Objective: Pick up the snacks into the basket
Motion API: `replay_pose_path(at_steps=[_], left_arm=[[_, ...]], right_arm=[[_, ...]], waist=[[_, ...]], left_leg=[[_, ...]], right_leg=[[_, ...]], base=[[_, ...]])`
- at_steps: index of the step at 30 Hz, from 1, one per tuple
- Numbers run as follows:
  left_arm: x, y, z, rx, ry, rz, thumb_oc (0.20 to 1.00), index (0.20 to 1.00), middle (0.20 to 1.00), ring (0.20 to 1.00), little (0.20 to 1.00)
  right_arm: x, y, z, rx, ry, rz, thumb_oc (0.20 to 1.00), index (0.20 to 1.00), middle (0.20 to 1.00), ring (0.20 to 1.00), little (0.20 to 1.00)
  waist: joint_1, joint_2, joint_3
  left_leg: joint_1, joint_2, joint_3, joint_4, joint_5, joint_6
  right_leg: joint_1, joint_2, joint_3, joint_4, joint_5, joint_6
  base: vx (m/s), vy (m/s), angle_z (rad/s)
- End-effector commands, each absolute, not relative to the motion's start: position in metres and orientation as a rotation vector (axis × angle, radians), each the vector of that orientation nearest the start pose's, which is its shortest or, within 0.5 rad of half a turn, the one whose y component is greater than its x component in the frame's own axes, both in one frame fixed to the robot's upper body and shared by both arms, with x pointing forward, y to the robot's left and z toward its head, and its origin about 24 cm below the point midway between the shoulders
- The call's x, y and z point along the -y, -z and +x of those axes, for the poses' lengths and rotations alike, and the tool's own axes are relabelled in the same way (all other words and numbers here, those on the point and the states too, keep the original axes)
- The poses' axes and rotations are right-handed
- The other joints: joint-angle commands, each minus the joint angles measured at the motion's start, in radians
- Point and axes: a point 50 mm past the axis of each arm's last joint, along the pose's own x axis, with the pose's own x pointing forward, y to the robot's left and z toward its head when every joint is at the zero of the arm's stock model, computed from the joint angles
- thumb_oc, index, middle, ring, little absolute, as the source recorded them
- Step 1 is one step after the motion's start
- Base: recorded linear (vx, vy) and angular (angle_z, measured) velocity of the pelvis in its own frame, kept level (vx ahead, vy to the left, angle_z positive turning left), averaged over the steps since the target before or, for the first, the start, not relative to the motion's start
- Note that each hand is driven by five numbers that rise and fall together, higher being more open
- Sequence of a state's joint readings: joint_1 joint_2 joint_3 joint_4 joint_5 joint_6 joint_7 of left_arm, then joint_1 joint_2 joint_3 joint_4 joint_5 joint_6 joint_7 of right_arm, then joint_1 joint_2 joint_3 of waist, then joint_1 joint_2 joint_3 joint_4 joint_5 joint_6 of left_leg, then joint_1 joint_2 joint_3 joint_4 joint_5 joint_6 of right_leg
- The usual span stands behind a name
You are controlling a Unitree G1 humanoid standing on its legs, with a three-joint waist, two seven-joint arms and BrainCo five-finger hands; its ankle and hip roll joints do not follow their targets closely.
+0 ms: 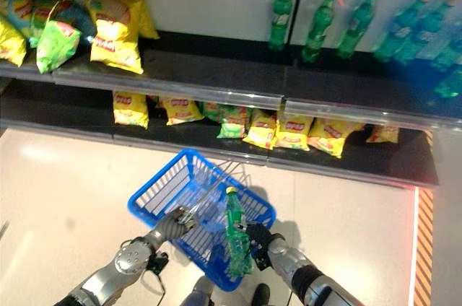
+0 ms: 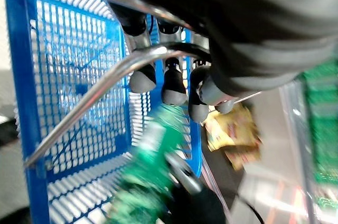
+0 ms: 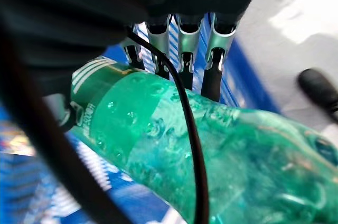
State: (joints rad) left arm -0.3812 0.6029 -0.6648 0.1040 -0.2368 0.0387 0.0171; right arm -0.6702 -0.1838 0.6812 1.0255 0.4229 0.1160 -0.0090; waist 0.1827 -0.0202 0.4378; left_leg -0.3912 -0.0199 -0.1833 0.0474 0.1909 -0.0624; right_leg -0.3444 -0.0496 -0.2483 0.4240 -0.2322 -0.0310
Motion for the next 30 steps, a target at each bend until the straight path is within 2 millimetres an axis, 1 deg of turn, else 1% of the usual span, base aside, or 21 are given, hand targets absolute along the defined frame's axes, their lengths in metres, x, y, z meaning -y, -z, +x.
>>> replay_pose_path(at_steps=[1,3,6,9,11,12,13,16,20,23,25,29,30], left_arm=[[-0.072,-0.123,0.280,0.277,0.746,0.312,0.200,0.200,0.200,0.200,0.200],[-0.060,-0.125,0.277,0.272,0.796,0.267,0.200,0.200,0.200,0.200,0.200],[-0.049,-0.132,0.274,0.289,0.843,0.233,0.200,0.200,0.200,0.200,0.200],[-0.042,-0.141,0.272,0.332,0.870,0.234,0.200,0.200,0.200,0.200,0.200],[-0.039,-0.141,0.271,0.331,0.882,0.227,0.200,0.200,0.200,0.200,0.200],[-0.037,-0.143,0.270,0.335,0.893,0.226,0.200,0.200,0.200,0.200,0.200],[-0.034,-0.144,0.269,0.337,0.910,0.223,0.200,0.200,0.200,0.200,0.200],[-0.031,-0.146,0.266,0.349,0.925,0.210,0.200,0.200,0.200,0.200,0.200],[-0.032,-0.146,0.265,0.351,0.923,0.211,0.200,0.200,0.200,0.200,0.200],[-0.035,-0.145,0.264,0.351,0.916,0.213,0.200,0.200,0.200,0.200,0.200],[-0.038,-0.144,0.264,0.351,0.905,0.222,0.200,0.200,0.200,0.200,0.200],[-0.045,-0.141,0.265,0.343,0.880,0.225,0.200,0.200,0.200,0.200,0.200],[-0.053,-0.139,0.268,0.339,0.834,0.226,0.200,0.200,0.200,0.200,0.200]], right_arm=[[0.056,-0.008,0.338,-0.413,-0.477,-0.286,0.200,0.200,0.200,0.200,0.200],[0.047,-0.014,0.341,-0.398,-0.488,-0.284,0.200,0.200,0.200,0.200,0.200],[0.041,-0.018,0.344,-0.399,-0.476,-0.262,0.200,0.200,0.200,0.200,0.200],[0.034,-0.020,0.346,-0.389,-0.474,-0.303,0.200,0.200,0.200,0.200,0.200],[0.034,-0.018,0.345,-0.400,-0.467,-0.301,0.200,0.200,0.200,0.200,0.200],[0.035,-0.016,0.346,-0.414,-0.445,-0.303,0.369,0.369,0.369,0.369,0.369],[0.035,-0.016,0.346,-0.417,-0.438,-0.303,1.000,1.000,1.000,1.000,1.000],[0.035,-0.021,0.349,-0.398,-0.400,-0.271,1.000,1.000,1.000,1.000,1.000],[0.040,-0.027,0.355,-0.375,-0.348,-0.271,1.000,1.000,1.000,1.000,1.000],[0.046,-0.033,0.361,-0.330,-0.335,-0.366,1.000,1.000,1.000,1.000,1.000],[0.057,-0.037,0.366,-0.294,-0.303,-0.463,1.000,1.000,1.000,1.000,1.000],[0.065,-0.039,0.368,-0.271,-0.281,-0.489,1.000,1.000,1.000,1.000,1.000],[0.070,-0.043,0.367,-0.225,-0.273,-0.471,1.000,1.000,1.000,1.000,1.000]], waist=[[-0.009,-0.046,-0.008],[0.001,-0.050,-0.001],[0.012,-0.044,0.000],[0.024,-0.039,0.002],[0.027,-0.036,0.000],[0.034,-0.031,0.000],[0.038,-0.029,0.000],[0.045,-0.024,0.000],[0.049,-0.019,0.000],[0.050,-0.019,0.001],[0.050,-0.015,-0.001],[0.051,-0.017,-0.004],[0.051,-0.020,-0.008]], left_leg=[[0.039,-0.062,0.045,0.093,-0.153,0.021],[0.037,-0.065,0.035,0.090,-0.151,0.020],[0.038,-0.073,0.021,0.087,-0.148,0.019],[0.036,-0.079,0.011,0.088,-0.147,0.018],[0.035,-0.081,0.007,0.088,-0.147,0.017],[0.035,-0.083,0.001,0.088,-0.147,0.017],[0.035,-0.085,-0.002,0.088,-0.146,0.017],[0.031,-0.089,-0.010,0.087,-0.144,0.018],[0.032,-0.091,-0.013,0.084,-0.143,0.021],[0.032,-0.094,-0.014,0.087,-0.144,0.022],[0.033,-0.096,-0.015,0.091,-0.147,0.025],[0.036,-0.097,-0.018,0.095,-0.152,0.030],[0.038,-0.101,-0.023,0.099,-0.154,0.034]], right_leg=[[0.052,-0.045,0.015,-0.207,0.173,0.113],[0.055,-0.047,0.007,-0.204,0.170,0.111],[0.059,-0.053,-0.011,-0.206,0.170,0.109],[0.065,-0.056,-0.023,-0.210,0.172,0.108],[0.065,-0.058,-0.024,-0.210,0.173,0.109],[0.067,-0.060,-0.030,-0.209,0.172,0.109],[0.069,-0.062,-0.034,-0.209,0.171,0.109],[0.068,-0.066,-0.040,-0.207,0.172,0.110],[0.068,-0.070,-0.044,-0.209,0.173,0.113],[0.069,-0.075,-0.047,-0.209,0.174,0.115],[0.071,-0.080,-0.052,-0.204,0.173,0.118],[0.071,-0.087,-0.052,-0.193,0.171,0.122],[0.074,-0.094,-0.056,-0.185,0.169,0.125]], base=[[-0.03,-0.037,0.11],[-0.03,-0.043,0.09],[-0.02,-0.007,0.16],[-0.02,0.003,0.18],[-0.01,0.013,0.07],[-0.01,0.003,0.09],[-0.01,0.003,0.15],[-0.02,0.022,0.20],[-0.01,0.032,0.06],[0.00,0.000,0.00],[0.00,0.044,0.03],[0.01,0.036,0.07],[0.00,0.000,0.00]])
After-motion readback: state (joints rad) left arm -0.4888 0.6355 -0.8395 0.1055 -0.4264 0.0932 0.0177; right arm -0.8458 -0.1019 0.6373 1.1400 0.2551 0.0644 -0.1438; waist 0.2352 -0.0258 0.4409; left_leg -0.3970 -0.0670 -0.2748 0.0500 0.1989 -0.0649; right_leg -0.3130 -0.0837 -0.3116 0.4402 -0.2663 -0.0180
